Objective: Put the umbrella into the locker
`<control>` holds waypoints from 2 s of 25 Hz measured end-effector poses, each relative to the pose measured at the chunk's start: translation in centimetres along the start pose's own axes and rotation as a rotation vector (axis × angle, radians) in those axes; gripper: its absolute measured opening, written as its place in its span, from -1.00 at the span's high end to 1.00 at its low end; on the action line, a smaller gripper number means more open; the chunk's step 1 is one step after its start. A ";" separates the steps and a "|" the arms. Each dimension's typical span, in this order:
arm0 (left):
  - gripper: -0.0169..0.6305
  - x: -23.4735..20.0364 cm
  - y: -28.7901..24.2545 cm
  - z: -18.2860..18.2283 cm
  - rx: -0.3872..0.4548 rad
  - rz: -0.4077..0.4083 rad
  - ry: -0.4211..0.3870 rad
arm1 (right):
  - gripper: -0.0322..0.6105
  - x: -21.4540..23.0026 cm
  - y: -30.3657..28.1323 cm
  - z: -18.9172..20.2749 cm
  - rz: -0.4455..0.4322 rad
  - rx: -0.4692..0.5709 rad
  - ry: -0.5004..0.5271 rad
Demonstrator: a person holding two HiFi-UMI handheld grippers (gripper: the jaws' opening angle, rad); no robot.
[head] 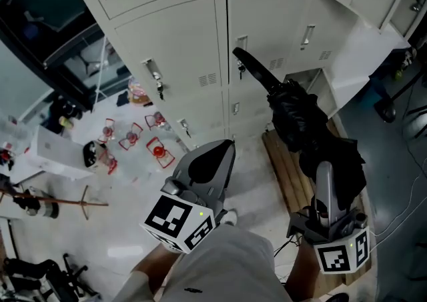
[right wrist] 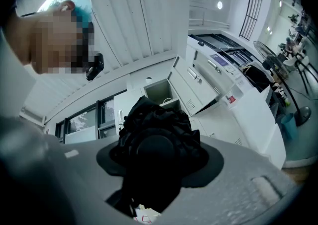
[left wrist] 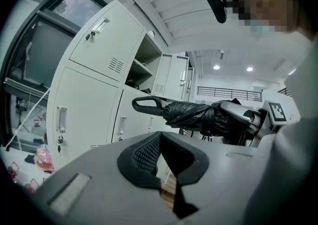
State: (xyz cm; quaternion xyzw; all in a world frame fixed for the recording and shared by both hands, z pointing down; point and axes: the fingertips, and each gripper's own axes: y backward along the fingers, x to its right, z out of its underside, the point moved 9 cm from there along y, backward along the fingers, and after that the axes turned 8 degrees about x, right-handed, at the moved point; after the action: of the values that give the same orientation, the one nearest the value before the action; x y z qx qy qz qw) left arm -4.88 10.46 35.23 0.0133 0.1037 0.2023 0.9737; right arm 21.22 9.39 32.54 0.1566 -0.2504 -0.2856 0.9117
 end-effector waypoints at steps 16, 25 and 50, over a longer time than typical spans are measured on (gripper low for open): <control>0.91 -5.1 -11.1 -2.2 -0.001 0.144 0.040 | 0.12 3.2 -8.0 0.0 0.092 0.015 0.087; 0.91 -7.8 -18.3 -3.7 -0.011 0.309 0.045 | 0.12 4.1 -11.8 -0.8 0.195 0.099 0.159; 0.91 -11.3 -27.4 -4.2 -0.047 0.558 0.039 | 0.12 3.8 -15.4 -0.5 0.377 0.218 0.300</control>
State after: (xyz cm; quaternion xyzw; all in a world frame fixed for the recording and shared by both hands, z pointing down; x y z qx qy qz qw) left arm -5.20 -19.23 31.49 0.0151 0.1099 0.4652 0.8782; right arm 17.40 -4.98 26.97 0.2451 -0.1662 -0.0557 0.9535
